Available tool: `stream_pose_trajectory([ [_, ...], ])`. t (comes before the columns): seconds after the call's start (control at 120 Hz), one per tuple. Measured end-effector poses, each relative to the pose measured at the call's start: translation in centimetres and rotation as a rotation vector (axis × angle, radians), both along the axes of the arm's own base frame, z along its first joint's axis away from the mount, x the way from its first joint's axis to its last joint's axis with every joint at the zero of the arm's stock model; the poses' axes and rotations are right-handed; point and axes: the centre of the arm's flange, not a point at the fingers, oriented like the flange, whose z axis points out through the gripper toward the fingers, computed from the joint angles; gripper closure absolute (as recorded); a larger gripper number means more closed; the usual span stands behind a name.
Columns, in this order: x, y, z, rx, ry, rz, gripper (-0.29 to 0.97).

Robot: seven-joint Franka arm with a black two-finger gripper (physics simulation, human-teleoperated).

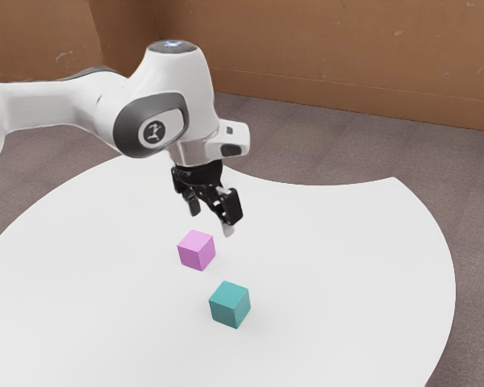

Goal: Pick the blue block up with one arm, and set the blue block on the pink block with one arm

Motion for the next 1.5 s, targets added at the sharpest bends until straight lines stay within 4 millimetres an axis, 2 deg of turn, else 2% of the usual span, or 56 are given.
stream_pose_trajectory([
  [0.1, -0.9, -0.5, -2.9, -0.006, 0.008, -0.008, 0.0],
  [0.258, -2.6, -2.6, -6.5, -0.016, -0.004, -0.051, 0.0],
  [0.333, -3.2, -3.2, -7.6, -0.021, -0.017, -0.064, 0.0],
  [0.483, -3.8, -3.2, -9.3, -0.031, -0.039, -0.067, 0.0],
  [0.608, -4.1, -2.6, -11.9, -0.04, -0.047, -0.06, 0.0],
  [1.008, -4.2, -2.0, -14.7, -0.067, -0.048, -0.033, 0.0],
  [1.2, -3.5, -1.8, -15.4, -0.09, -0.032, -0.004, 0.0],
  [1.5, -0.7, 2.3, -16.7, -0.101, -0.014, 0.089, 0.0],
])
